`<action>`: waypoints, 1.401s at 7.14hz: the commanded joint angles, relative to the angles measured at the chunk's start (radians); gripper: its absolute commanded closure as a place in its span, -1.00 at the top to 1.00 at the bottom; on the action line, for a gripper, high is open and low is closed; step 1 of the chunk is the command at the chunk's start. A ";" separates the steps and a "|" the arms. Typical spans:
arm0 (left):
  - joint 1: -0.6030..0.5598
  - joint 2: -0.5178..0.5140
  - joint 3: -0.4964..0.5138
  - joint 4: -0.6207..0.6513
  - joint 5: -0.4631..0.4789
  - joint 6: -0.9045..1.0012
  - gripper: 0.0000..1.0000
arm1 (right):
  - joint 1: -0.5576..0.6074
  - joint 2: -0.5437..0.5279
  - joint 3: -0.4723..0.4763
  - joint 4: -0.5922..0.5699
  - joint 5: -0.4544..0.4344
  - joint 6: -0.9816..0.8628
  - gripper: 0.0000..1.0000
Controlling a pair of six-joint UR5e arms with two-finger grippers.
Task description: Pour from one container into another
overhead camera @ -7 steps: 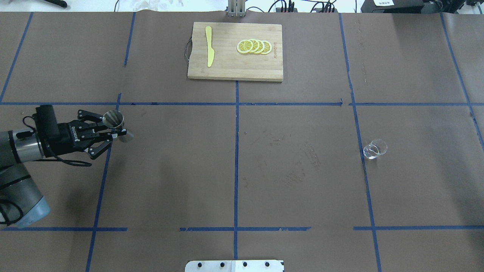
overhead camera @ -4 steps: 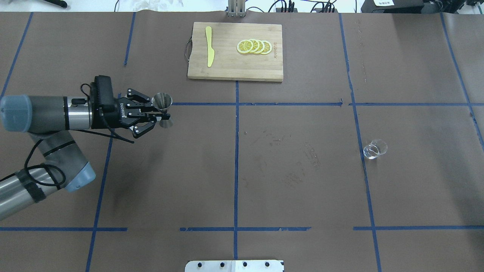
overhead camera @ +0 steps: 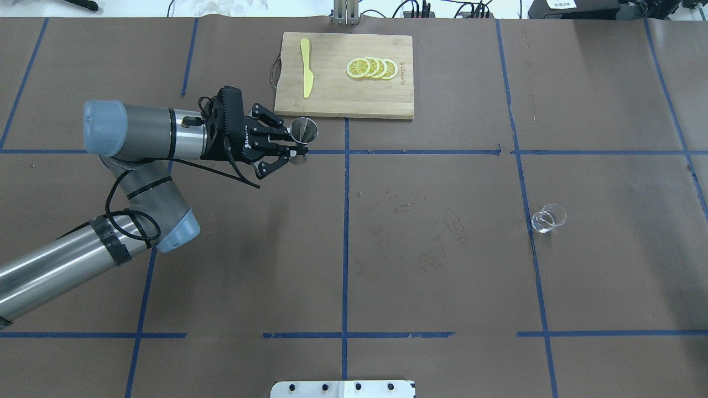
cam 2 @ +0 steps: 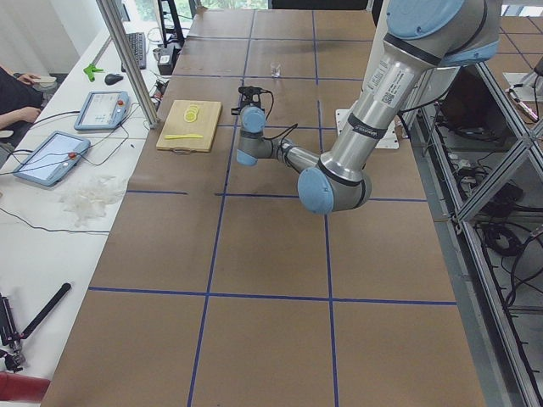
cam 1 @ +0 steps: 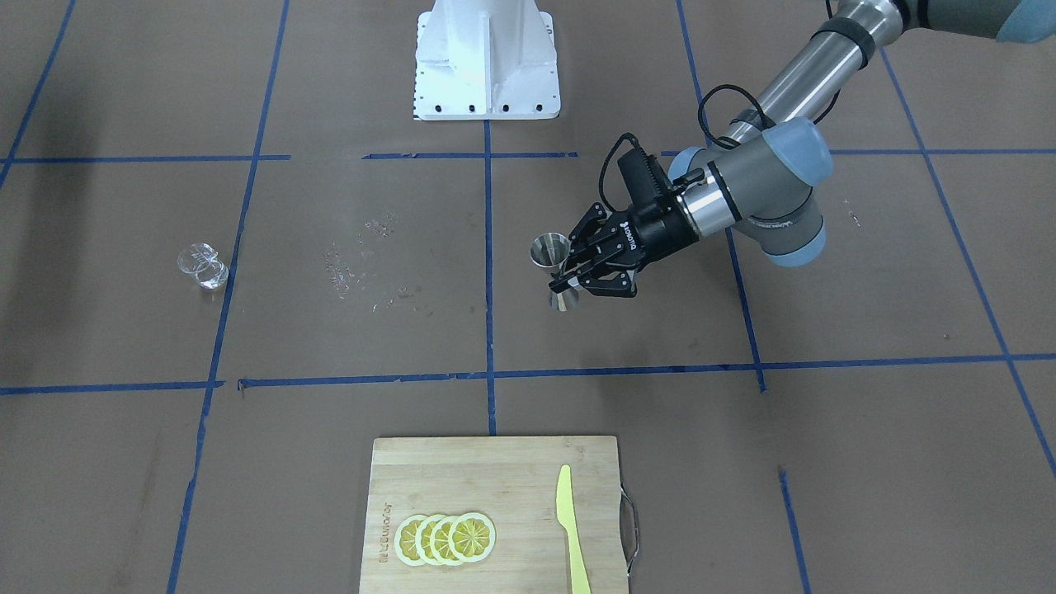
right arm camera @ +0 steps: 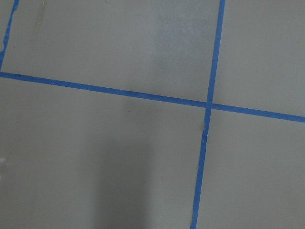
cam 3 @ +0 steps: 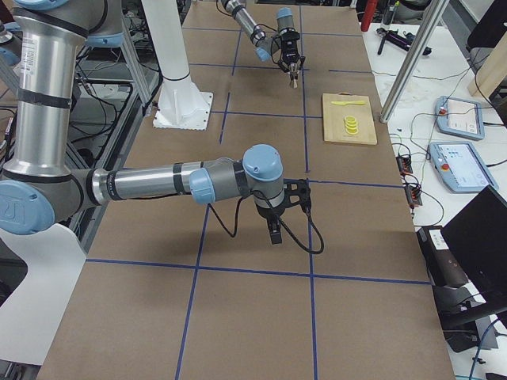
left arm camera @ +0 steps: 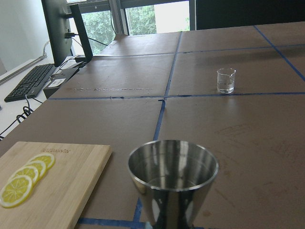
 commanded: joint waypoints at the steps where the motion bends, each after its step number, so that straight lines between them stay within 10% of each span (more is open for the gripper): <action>1: 0.030 -0.037 0.018 0.004 0.008 -0.004 -1.00 | -0.006 0.010 0.042 0.003 0.002 0.101 1.00; 5: 0.079 -0.057 0.020 0.014 0.067 -0.041 -1.00 | -0.232 0.018 0.180 0.123 -0.075 0.539 1.00; 10: 0.081 -0.054 0.020 0.014 0.067 -0.041 -1.00 | -0.738 0.058 0.316 0.235 -0.666 1.126 1.00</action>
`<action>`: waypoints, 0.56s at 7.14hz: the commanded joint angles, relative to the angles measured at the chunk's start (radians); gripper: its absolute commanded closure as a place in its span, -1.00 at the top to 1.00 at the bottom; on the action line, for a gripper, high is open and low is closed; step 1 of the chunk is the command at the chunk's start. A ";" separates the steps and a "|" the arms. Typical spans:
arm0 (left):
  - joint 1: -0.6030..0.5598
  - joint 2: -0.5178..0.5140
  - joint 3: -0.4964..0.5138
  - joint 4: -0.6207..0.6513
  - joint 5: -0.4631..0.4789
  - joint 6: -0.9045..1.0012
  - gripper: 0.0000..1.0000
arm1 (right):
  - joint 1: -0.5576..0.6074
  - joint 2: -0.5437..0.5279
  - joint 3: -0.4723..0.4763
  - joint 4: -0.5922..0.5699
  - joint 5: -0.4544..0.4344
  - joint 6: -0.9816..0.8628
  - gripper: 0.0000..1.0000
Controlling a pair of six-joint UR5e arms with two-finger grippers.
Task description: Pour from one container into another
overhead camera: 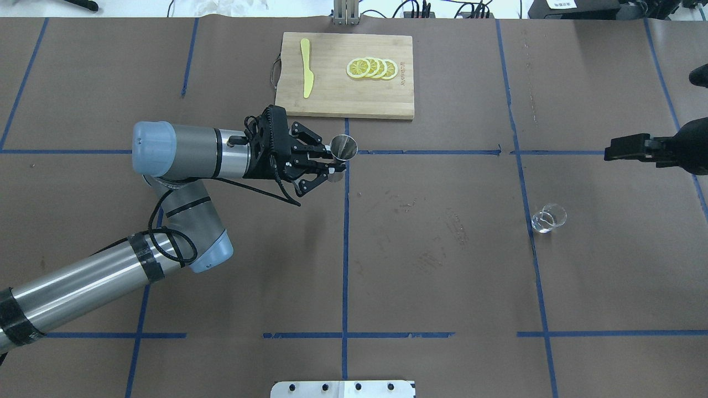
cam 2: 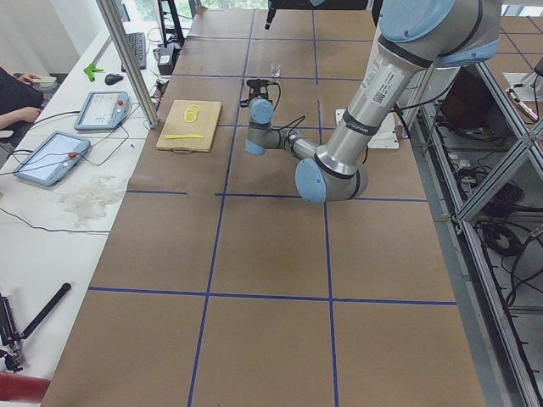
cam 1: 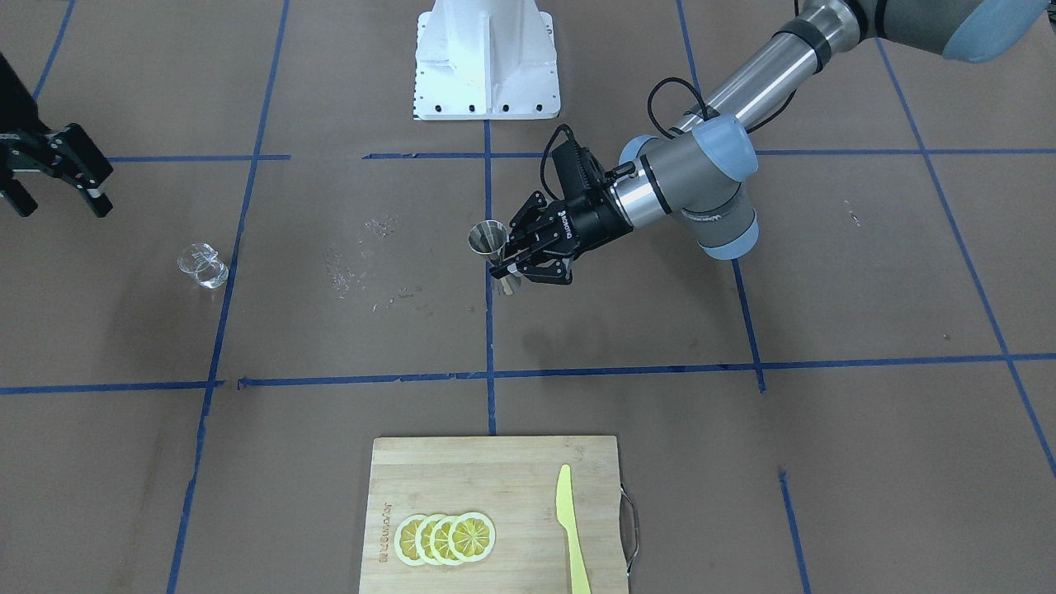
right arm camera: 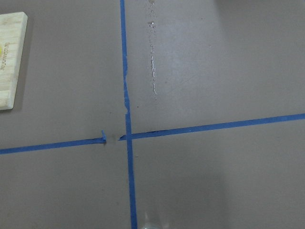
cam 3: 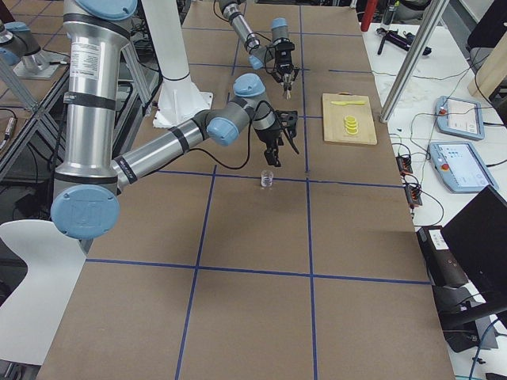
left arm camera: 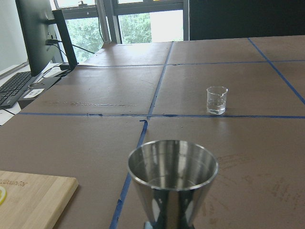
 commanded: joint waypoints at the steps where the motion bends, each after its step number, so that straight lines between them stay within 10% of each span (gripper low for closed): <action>1: 0.000 0.003 0.000 0.000 0.000 0.000 -1.00 | -0.228 -0.012 0.016 0.042 -0.342 0.152 1.00; 4: 0.000 0.009 -0.008 -0.002 0.000 -0.002 -1.00 | -0.496 -0.046 0.011 0.042 -0.783 0.335 1.00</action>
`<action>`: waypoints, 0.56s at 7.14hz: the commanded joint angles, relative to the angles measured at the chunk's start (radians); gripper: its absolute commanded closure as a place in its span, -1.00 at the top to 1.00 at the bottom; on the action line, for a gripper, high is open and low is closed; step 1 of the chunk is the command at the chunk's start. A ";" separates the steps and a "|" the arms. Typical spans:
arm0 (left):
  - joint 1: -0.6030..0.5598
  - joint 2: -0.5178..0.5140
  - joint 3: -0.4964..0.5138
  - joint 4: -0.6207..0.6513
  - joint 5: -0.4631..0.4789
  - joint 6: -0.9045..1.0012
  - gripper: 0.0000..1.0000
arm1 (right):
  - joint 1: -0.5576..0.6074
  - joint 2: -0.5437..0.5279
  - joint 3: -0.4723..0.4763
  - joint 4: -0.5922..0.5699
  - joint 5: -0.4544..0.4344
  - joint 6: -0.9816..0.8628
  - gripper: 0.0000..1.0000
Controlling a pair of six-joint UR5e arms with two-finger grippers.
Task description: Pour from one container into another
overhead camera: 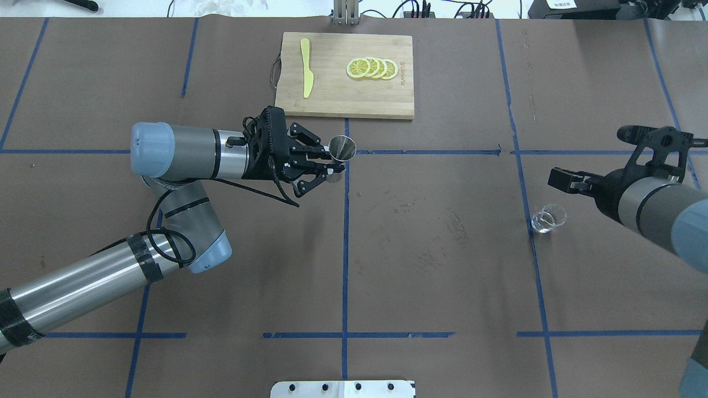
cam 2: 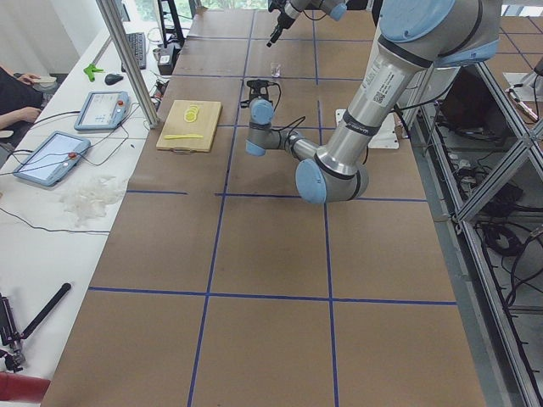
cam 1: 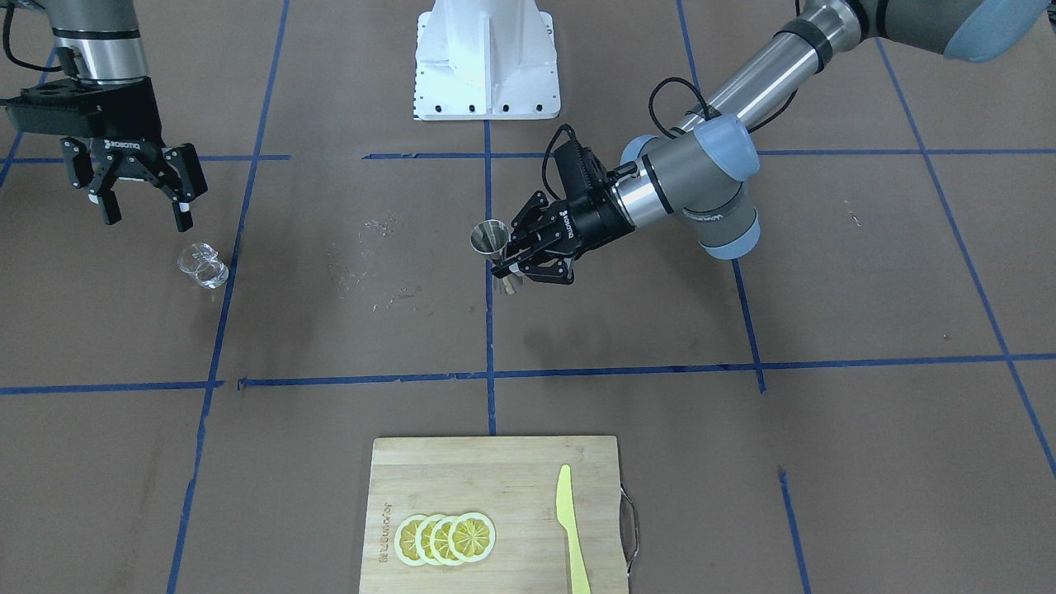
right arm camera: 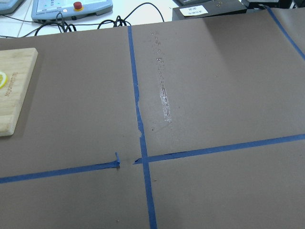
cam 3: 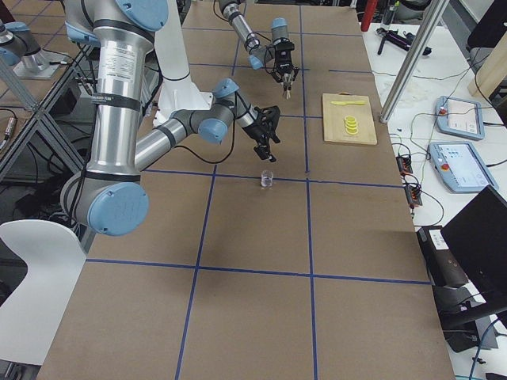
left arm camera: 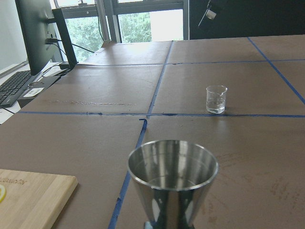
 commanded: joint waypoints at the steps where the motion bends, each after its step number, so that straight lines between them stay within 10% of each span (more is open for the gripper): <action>1: 0.000 0.002 -0.004 0.000 0.000 -0.001 -1.00 | -0.162 -0.018 -0.029 0.003 -0.299 0.102 1.00; 4: 0.002 0.004 -0.004 0.000 0.000 -0.001 -1.00 | -0.291 -0.016 -0.150 0.005 -0.580 0.274 1.00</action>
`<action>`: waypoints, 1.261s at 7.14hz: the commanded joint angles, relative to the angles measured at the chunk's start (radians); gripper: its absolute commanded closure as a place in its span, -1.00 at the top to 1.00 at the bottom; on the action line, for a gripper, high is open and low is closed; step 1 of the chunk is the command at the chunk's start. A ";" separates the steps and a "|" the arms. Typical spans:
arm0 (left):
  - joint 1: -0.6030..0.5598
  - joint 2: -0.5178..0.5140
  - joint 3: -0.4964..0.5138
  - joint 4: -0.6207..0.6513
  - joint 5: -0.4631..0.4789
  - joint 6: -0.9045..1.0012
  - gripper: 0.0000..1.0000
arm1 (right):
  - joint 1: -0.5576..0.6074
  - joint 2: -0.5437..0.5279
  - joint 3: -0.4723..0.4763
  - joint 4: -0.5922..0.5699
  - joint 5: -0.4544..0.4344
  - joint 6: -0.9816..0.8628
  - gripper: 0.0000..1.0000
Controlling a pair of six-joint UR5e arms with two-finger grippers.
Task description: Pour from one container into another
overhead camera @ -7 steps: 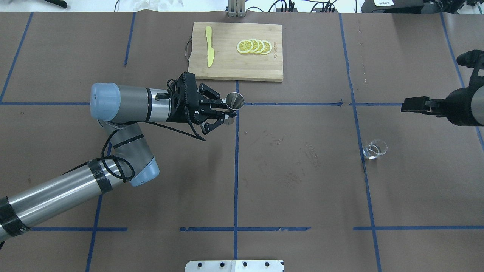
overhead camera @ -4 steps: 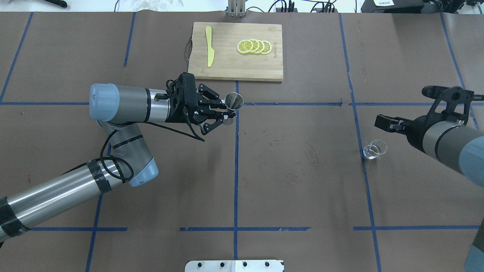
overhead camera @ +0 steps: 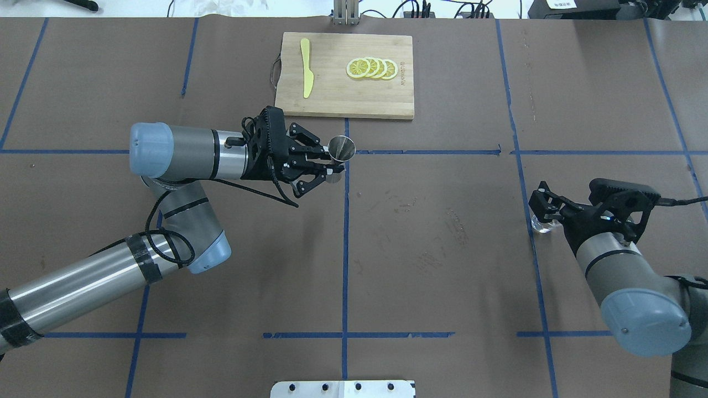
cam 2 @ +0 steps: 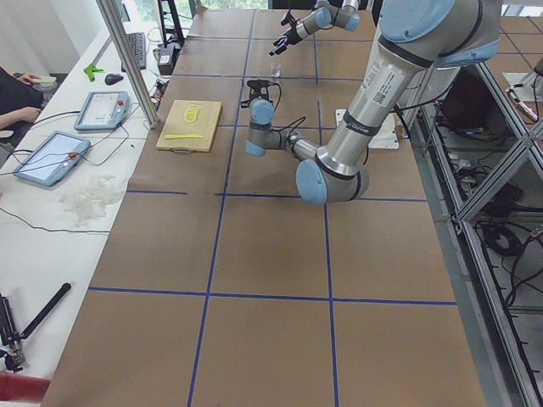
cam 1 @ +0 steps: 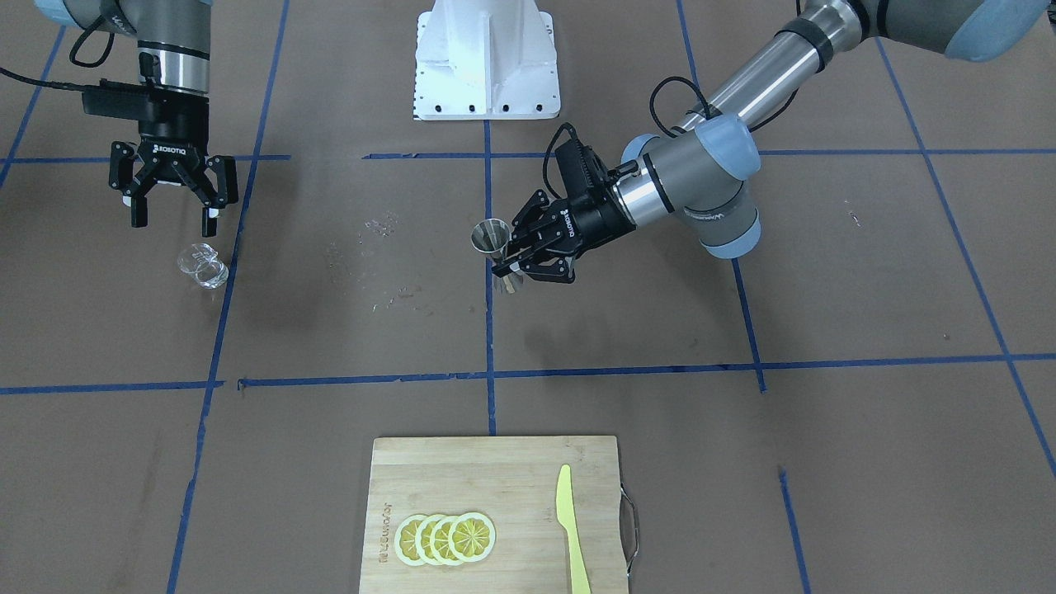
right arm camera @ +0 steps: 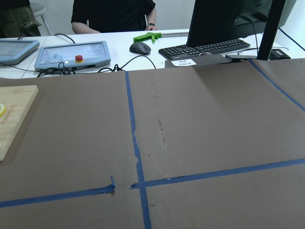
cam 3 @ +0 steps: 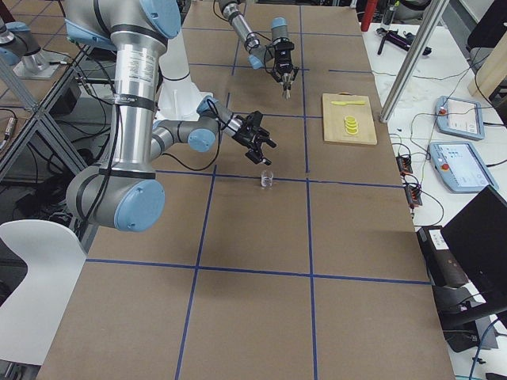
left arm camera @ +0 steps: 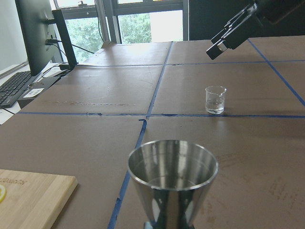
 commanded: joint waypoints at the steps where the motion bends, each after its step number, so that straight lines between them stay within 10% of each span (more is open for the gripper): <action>1: 0.003 0.001 -0.002 0.000 0.000 0.000 -1.00 | -0.084 0.005 -0.089 0.000 -0.172 0.101 1.00; 9: 0.006 0.003 -0.002 0.000 0.000 0.000 -1.00 | -0.155 0.022 -0.250 0.005 -0.297 0.206 1.00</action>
